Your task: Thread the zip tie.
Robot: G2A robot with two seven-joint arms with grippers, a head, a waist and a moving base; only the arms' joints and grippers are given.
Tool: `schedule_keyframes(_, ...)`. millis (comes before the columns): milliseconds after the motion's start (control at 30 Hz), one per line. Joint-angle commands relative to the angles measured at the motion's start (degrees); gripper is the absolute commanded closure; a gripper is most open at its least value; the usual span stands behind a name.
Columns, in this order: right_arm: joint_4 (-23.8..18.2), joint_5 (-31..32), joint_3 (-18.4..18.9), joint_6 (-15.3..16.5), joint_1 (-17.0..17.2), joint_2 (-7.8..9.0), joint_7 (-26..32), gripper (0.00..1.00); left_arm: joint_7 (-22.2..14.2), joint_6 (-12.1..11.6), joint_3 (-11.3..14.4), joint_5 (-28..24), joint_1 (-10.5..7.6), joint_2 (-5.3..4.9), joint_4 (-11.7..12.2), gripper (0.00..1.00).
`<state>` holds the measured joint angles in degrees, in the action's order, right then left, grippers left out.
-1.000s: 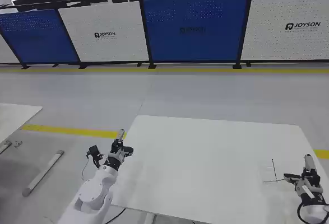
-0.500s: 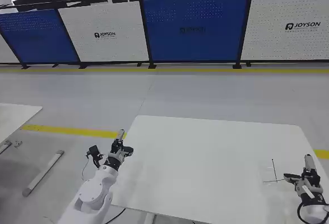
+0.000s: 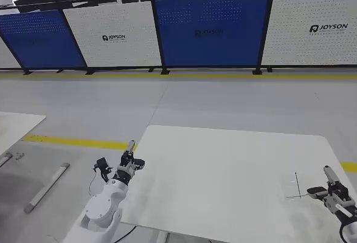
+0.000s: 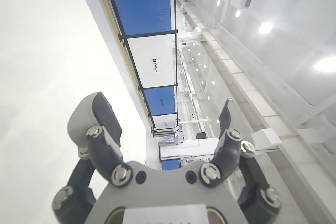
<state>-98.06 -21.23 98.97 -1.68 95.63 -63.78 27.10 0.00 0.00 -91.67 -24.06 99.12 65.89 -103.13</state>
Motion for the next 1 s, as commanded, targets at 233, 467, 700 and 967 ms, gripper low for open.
schedule_keyframes(233, 0.0, 0.0, 0.0, 0.0, 0.0, 0.0, 0.0, 0.0, 0.0, 0.0, 0.0, 0.0, 0.0, 0.0, 0.0, 0.0)
schedule_keyframes(467, 0.0, 0.0, 0.0, 0.0, 0.0, 0.0, 0.0, 0.0, 0.0, 0.0, 0.0, 0.0, 0.0, 0.0, 0.0, 0.0)
schedule_keyframes(700, -0.5, 0.9, 4.2, -0.2, -2.0, 1.26, 13.0, 0.0, 0.0, 0.0, 0.0, 0.0, 0.0, 0.0, 0.0, 0.0)
schedule_keyframes(967, 6.5, 5.2, 4.4, -2.7, -10.2, 3.3, 32.8, 0.0, 0.0, 0.0, 0.0, 0.0, 0.0, 0.0, 0.0, 0.0)
